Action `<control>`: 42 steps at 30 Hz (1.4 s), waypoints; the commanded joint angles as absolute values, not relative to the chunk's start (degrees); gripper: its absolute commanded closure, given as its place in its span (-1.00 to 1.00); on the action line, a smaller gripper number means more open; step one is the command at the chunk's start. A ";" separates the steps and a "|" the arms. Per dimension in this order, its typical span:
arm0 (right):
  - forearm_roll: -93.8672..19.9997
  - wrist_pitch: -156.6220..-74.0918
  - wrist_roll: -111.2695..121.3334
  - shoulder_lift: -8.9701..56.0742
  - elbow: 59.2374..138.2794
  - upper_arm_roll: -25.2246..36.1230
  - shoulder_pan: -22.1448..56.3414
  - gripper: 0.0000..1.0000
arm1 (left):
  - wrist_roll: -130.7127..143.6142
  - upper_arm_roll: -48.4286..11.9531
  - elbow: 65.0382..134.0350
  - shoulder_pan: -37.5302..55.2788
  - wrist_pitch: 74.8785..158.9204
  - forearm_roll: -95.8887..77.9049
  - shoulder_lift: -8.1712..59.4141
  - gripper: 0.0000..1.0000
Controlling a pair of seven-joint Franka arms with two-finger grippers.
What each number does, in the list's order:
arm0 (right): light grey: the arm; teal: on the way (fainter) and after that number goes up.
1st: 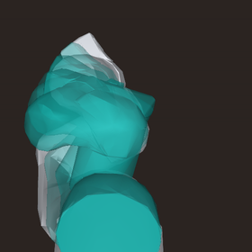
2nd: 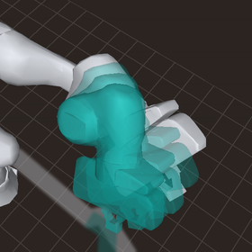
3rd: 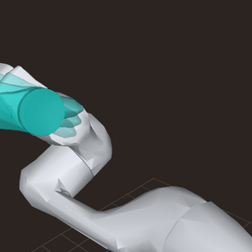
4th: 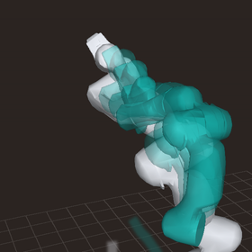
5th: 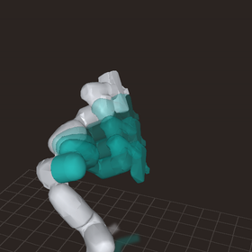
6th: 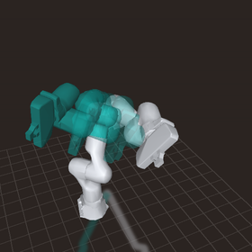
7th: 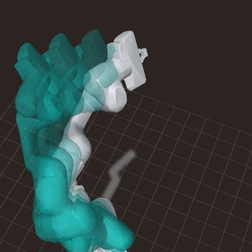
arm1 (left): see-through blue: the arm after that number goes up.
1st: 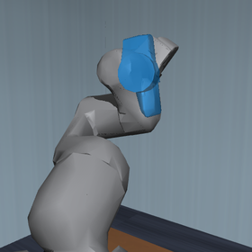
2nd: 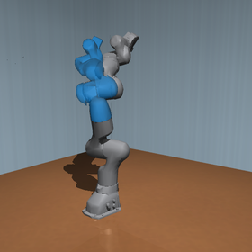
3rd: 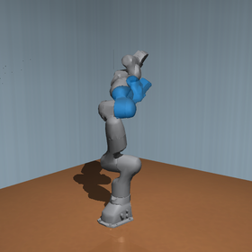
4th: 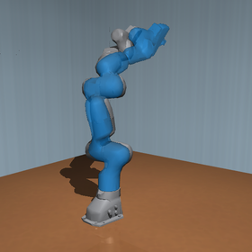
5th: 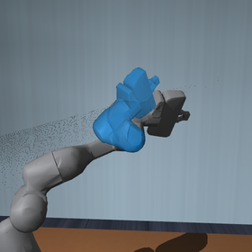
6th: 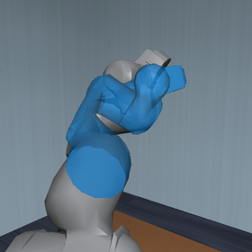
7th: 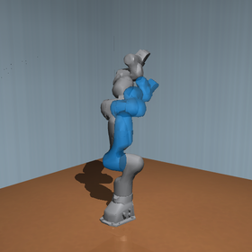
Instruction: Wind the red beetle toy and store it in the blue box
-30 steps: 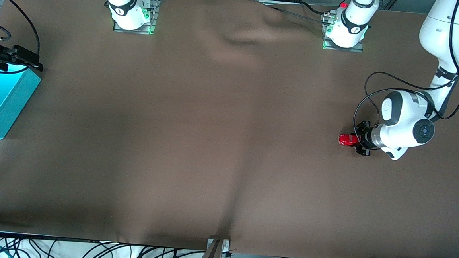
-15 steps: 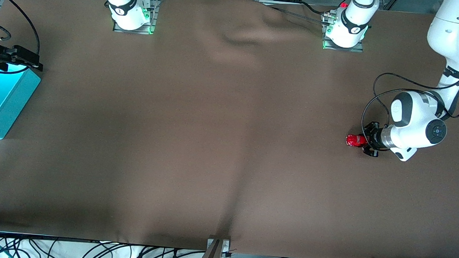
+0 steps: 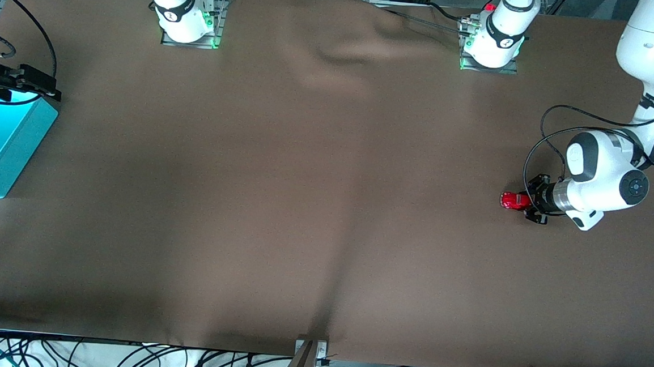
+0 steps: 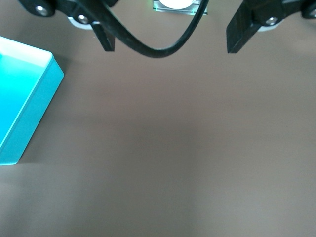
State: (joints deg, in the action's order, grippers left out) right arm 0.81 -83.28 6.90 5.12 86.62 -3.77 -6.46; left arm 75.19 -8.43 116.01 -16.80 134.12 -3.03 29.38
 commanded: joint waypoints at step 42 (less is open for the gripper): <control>0.35 -83.06 7.56 5.10 85.87 -3.96 -6.77 -1.00 | 77.78 -8.53 113.91 -19.51 134.21 -2.11 31.64 -0.34</control>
State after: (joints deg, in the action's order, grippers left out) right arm 0.81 -83.28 6.90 5.12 86.62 -3.78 -6.46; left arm 76.86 -8.42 115.28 -18.17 134.12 -3.02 29.77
